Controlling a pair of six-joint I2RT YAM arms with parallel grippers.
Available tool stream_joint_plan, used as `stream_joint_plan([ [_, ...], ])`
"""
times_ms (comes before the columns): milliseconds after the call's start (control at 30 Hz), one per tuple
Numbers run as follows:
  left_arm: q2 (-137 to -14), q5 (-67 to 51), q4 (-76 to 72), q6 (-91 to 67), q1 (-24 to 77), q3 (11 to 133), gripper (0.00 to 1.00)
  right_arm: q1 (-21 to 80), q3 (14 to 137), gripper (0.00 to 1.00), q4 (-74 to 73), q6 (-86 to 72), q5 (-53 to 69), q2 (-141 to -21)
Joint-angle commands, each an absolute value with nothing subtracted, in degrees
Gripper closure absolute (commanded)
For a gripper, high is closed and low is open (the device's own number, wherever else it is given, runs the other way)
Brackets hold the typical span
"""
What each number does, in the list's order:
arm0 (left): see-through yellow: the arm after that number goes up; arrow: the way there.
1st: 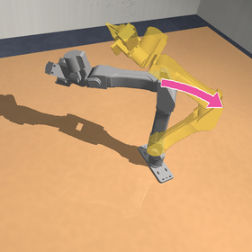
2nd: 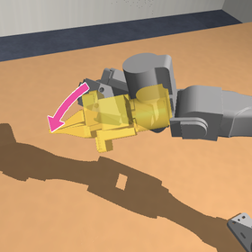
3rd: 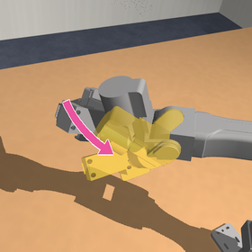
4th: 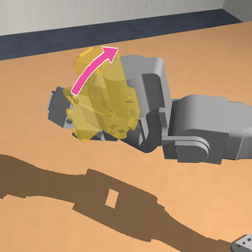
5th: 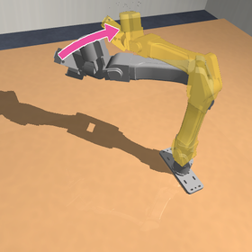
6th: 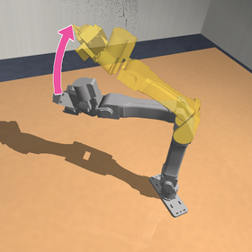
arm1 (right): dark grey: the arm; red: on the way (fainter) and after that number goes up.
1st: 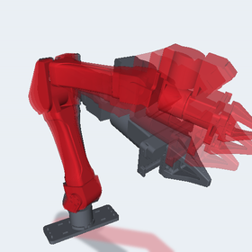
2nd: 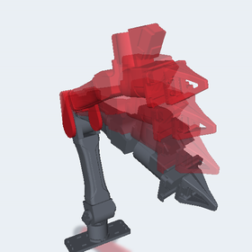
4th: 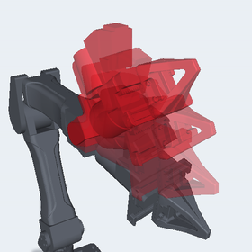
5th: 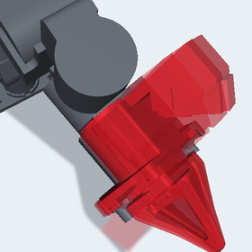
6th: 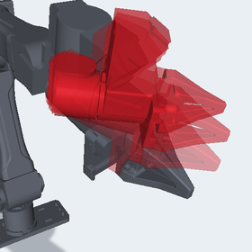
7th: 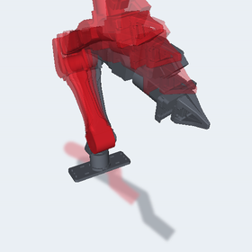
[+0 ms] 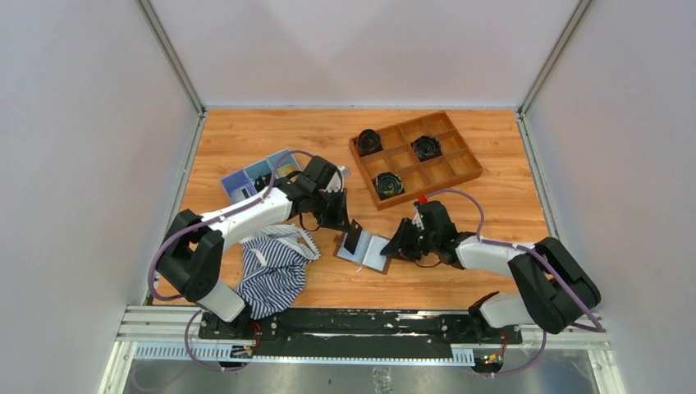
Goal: Take the credit cards out of the card holder
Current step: Remove the credit card from the card holder, then place the credit card in the storage box.
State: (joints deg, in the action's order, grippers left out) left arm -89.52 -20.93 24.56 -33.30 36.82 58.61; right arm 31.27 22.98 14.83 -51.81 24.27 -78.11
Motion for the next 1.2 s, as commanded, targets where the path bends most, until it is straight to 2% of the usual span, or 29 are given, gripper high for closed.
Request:
stream_joint_plan([
  [0,-85.93,-18.24,30.57,-30.8,35.42,63.0,1.0,32.08,22.69,0.67,3.01,-48.09,19.69,-75.45],
  [133,-83.09,-17.28,35.78,-29.35,29.33,65.71,1.0,32.08,24.08,0.64,-1.47,-46.48,18.96,-69.96],
  [333,-76.71,-18.62,36.09,-29.75,11.28,65.98,1.0,32.07,25.97,0.59,-7.47,-44.58,17.54,-64.66],
  [567,-77.4,-20.86,31.12,-31.51,-5.15,64.44,1.0,32.08,26.29,0.56,-8.94,-44.08,17.17,-63.72],
  [733,-81.51,-20.45,26.52,-31.73,-8.77,61.8,1.0,32.01,26.71,0.57,-8.92,-44.06,17.41,-64.74],
  [1167,-91.28,-20.6,18.1,-33.2,-9.05,60.18,1.0,32.07,27.97,0.57,-7.8,-43.96,18.02,-69.2],
])
